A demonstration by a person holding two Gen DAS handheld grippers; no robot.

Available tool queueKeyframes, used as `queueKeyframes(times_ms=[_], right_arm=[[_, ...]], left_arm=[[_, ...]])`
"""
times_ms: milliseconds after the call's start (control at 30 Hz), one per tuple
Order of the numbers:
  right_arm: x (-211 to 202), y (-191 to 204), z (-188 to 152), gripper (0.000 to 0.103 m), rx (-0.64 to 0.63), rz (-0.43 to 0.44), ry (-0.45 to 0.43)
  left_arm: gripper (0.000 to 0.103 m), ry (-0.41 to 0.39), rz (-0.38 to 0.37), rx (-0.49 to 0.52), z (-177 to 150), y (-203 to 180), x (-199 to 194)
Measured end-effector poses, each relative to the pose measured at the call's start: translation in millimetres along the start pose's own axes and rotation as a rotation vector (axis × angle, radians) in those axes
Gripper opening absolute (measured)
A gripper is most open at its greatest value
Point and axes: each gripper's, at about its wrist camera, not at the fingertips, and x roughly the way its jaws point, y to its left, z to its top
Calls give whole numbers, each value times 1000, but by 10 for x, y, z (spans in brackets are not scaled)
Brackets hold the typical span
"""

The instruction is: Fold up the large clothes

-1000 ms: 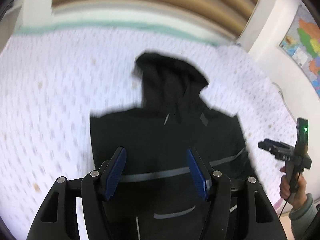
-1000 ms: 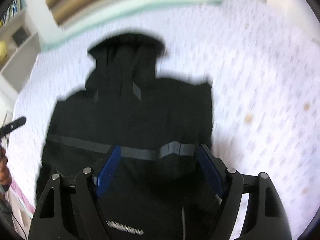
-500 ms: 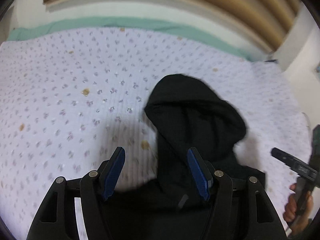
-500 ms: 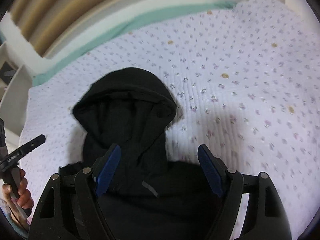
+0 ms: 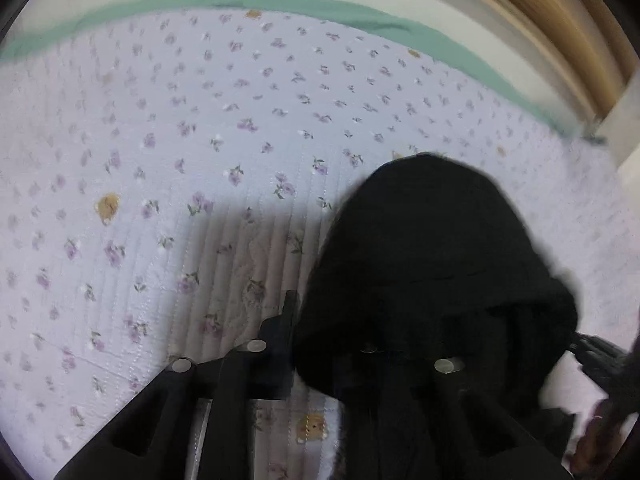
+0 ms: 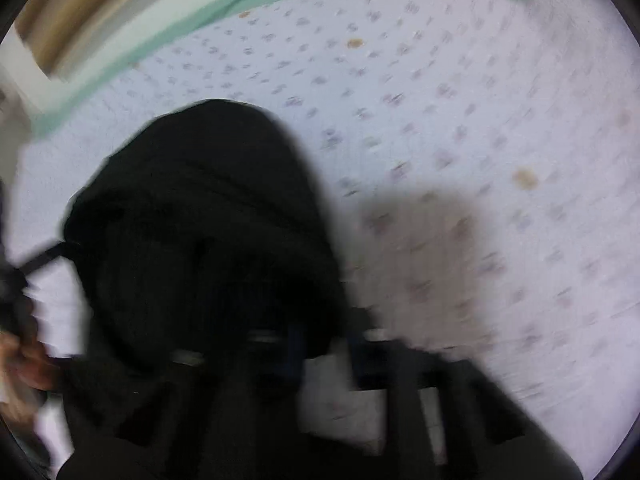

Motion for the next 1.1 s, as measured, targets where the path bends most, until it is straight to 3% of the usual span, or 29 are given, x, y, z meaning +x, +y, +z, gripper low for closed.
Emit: queueKeyframes(times_ms=[133,200,267,367,433,500,567,667,733,800,867,933,1000,1100], right_arm=[[-509,-274,-76,8,52,133,-150],[-508,-212,-171,9,-12,90,-159],[-201,-163,-275,9,-37,53,-76],[280,-153,-384,9,-48,48,42],[330,-134,-392,14,-60,42,56],[232,-135,-346,18,-72,43,63],[52,-170,-311,25,-73,52,65],[-230,-229,-311,44,-62,97,60],[-439,-222,-283,51,-51,170,30],[-585,-136,-183,61,-50,200,-12],[-656,7,-34,65,-62,223,-60],[-578,154,80,65,-83,217,-79],[-391,210,136,65,-88,211,-68],[90,244,3,64,-106,171,30]], left_arm=[[21,-44,-231,-88,-20,345,-297],[31,-3,-153,-37,-104,370,-141],[32,99,-79,-36,-188,438,227],[33,104,-100,-36,-245,475,360],[34,101,-100,-3,-241,438,281],[47,112,-78,57,-272,404,154],[52,95,-52,111,-327,414,-84],[52,49,-49,152,-377,394,-479],[52,1,-95,174,-289,324,-703],[53,-53,-134,187,-148,148,-861],[54,-88,-180,204,-18,-51,-881],[55,-81,-187,211,35,-159,-748],[55,-10,-183,197,21,-216,-354],[55,88,-139,163,-185,-32,140]])
